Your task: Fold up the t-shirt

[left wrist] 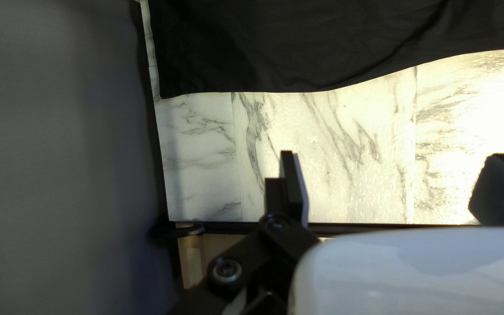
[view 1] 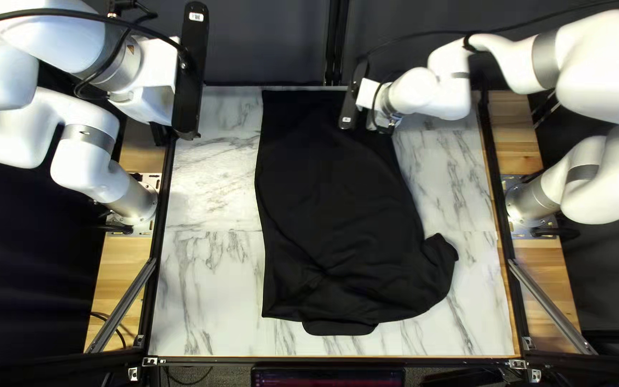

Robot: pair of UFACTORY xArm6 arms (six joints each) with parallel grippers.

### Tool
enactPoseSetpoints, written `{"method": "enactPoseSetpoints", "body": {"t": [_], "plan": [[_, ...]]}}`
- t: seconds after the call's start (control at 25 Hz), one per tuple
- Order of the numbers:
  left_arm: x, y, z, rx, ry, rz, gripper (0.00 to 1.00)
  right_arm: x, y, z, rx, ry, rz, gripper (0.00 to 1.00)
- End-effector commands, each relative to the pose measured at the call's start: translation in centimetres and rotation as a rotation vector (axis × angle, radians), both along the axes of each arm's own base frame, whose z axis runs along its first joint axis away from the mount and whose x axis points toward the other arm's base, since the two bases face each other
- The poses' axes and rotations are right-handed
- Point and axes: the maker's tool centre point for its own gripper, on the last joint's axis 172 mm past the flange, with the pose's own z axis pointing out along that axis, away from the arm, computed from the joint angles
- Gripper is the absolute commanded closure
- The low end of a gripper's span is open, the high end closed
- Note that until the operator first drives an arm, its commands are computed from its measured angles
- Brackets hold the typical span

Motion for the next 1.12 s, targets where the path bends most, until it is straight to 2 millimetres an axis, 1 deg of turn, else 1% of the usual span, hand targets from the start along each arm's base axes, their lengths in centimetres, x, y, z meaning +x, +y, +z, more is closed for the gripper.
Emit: {"method": "enactPoseSetpoints", "body": {"t": [0.04, 0.08, 0.2, 0.28, 0.4, 0.44, 0.56, 0.76, 0.92, 1.12], "plan": [[0.0, 0.0, 0.0, 0.0, 0.0, 0.0, 0.0, -0.4, 0.8, -0.9, 0.009, 0.008, 0.016, 0.16], [0.0, 0.0, 0.0, 0.0, 0.0, 0.0, 0.0, -0.4, 0.8, -0.8, 0.011, 0.011, 0.02, 0.0], [0.0, 0.0, 0.0, 0.0, 0.0, 0.0, 0.0, -0.2, 0.6, 0.3, 0.006, 0.015, 0.032, 0.0], [0.0, 0.0, 0.0, 0.0, 0.0, 0.0, 0.0, 0.2, 0.2, 1.3, -0.009, 0.015, 0.051, 0.0], [0.0, 0.0, 0.0, 0.0, 0.0, 0.0, 0.0, 1.0, -0.7, 1.8, -0.024, 0.011, 0.081, 0.0], [0.0, 0.0, 0.0, 0.0, 0.0, 0.0, 0.0, 1.4, -1.2, 1.6, -0.029, 0.011, 0.097, 0.0], [0.0, 0.0, 0.0, 0.0, 0.0, 0.0, 0.0, 1.8, -2.0, 0.9, -0.031, 0.013, 0.127, 0.0], [0.0, 0.0, 0.0, 0.0, 0.0, 0.0, 0.0, 2.2, -2.8, -0.3, -0.026, 0.015, 0.184, 0.0], [0.0, 0.0, 0.0, 0.0, 0.0, 0.0, 0.0, 1.8, -2.9, -0.8, -0.041, 0.031, 0.237, 0.0], [0.0, 0.0, 0.0, 0.0, 0.0, 0.0, 0.0, 0.7, -2.6, -0.9, -0.116, 0.09, 0.303, 0.0]]}}
